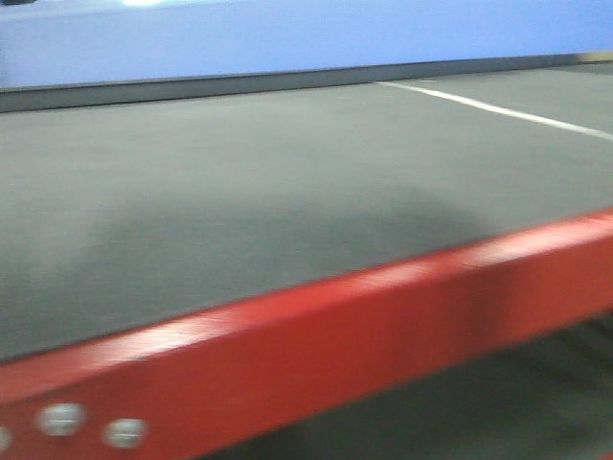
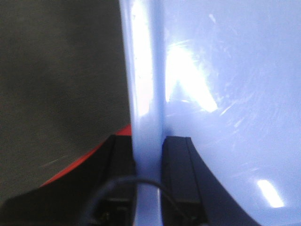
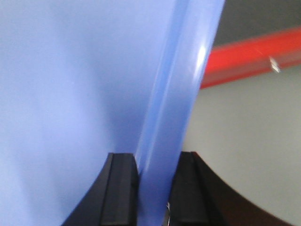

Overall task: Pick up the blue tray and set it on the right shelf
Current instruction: 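Hold the tray with both grippers while driving away from the table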

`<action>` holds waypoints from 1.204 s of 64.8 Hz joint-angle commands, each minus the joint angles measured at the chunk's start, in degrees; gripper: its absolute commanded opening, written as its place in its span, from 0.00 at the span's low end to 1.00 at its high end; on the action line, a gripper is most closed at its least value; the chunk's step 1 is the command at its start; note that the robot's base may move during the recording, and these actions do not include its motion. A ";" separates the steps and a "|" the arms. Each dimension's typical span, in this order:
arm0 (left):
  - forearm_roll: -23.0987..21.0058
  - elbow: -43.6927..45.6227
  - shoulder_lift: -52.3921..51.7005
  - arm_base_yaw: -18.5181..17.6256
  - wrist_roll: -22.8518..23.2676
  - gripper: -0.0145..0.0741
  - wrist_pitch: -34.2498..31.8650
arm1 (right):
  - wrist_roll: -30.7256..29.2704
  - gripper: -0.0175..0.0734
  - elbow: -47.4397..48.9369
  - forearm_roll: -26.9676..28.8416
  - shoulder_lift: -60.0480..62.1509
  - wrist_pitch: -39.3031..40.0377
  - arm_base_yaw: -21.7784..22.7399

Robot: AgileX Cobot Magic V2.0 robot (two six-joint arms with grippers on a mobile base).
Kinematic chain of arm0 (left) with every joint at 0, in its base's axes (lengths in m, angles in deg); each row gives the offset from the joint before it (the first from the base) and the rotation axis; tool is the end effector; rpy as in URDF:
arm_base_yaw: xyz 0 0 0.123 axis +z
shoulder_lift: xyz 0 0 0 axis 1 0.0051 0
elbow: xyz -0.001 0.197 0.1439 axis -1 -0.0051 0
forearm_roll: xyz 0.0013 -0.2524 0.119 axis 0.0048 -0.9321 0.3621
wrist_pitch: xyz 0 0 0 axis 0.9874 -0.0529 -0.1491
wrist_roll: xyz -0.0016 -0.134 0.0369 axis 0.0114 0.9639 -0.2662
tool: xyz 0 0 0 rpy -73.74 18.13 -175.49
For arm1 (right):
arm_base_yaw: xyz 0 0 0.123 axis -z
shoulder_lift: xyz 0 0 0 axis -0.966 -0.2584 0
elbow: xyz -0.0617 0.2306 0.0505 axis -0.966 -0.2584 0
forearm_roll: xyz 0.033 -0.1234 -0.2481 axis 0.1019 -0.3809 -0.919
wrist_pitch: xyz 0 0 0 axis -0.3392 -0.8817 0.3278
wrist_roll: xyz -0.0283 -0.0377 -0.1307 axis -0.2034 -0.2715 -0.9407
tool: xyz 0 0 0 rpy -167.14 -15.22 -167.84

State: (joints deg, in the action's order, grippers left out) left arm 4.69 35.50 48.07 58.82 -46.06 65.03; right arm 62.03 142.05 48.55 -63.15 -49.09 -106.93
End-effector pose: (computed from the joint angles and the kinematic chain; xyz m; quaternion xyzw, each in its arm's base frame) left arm 0.2627 -0.1692 0.3043 0.1204 0.9626 -0.1317 0.2041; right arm 0.2497 0.1351 0.3227 -0.0533 0.9518 0.0845 0.2899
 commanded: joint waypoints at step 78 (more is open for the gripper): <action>-2.12 1.40 -1.65 -0.68 -1.69 0.11 5.84 | -1.71 0.25 1.79 -1.05 1.32 4.29 -0.15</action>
State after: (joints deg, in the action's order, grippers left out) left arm 4.01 35.50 48.07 58.82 -46.06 64.92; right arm 62.03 142.05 48.09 -63.15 -49.20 -106.93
